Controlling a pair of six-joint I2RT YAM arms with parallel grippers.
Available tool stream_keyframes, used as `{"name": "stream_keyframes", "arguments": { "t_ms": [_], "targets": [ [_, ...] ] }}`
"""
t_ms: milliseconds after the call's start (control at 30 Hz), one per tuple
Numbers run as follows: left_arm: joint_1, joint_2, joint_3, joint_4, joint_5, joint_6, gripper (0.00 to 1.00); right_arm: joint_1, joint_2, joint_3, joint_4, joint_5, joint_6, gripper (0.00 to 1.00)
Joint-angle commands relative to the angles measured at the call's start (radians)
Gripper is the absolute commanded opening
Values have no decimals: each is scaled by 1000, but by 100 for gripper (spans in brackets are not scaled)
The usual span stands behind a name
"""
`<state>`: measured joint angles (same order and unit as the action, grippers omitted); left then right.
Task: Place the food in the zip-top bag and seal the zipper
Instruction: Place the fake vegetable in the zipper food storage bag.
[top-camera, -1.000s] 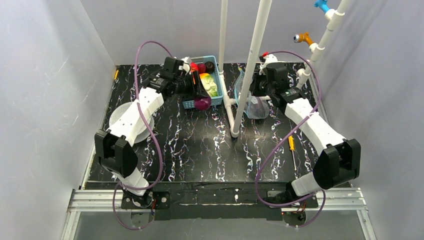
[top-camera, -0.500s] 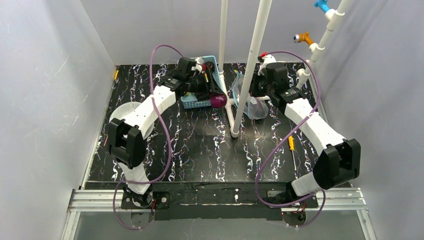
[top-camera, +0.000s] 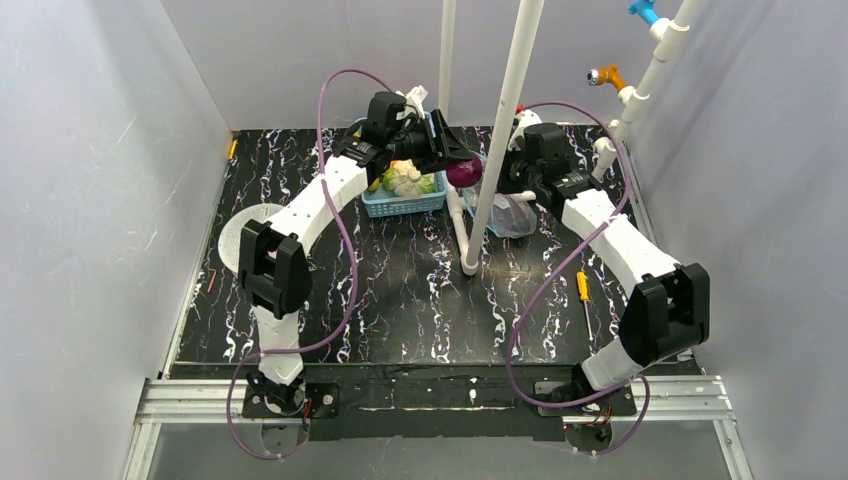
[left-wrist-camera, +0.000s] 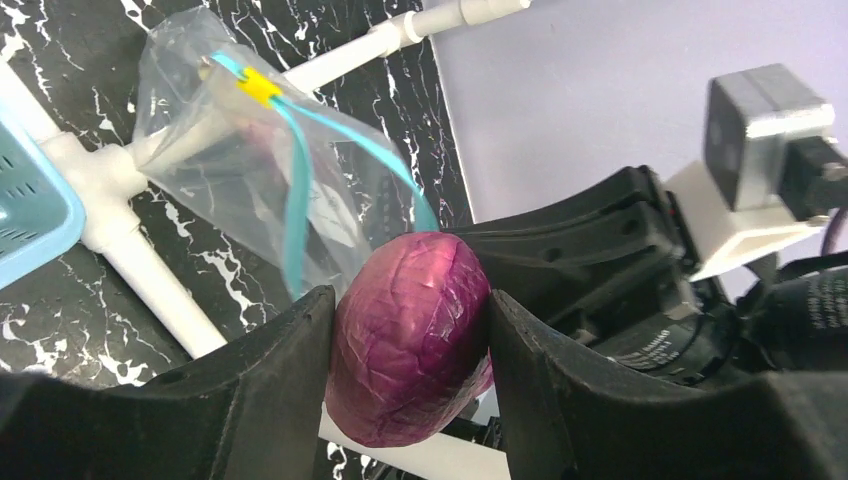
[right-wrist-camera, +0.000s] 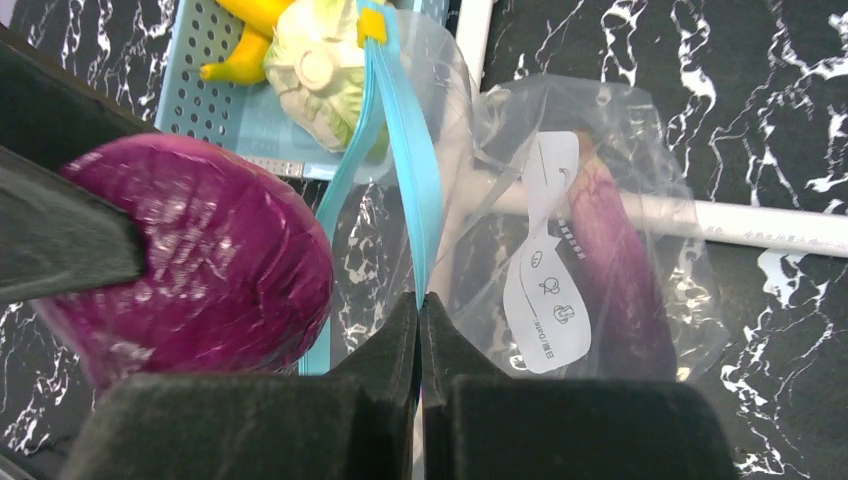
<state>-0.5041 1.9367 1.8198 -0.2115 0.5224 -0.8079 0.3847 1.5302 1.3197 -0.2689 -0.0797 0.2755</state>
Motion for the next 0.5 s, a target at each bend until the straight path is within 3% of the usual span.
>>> {"name": "stream_keyframes", "arguments": {
  "t_ms": [0,333,467],
  "targets": [
    [2,9,52,39,49,-23,0,6,-5,46,14,-53,-5,1],
    [-1,34,-43,86,61,-97,0,6,-84,-11,73,-36,16,1],
    [-3,28,-96,25,17,-70,0,6,-126,-30,81,-1,9,1]
  ]
}}
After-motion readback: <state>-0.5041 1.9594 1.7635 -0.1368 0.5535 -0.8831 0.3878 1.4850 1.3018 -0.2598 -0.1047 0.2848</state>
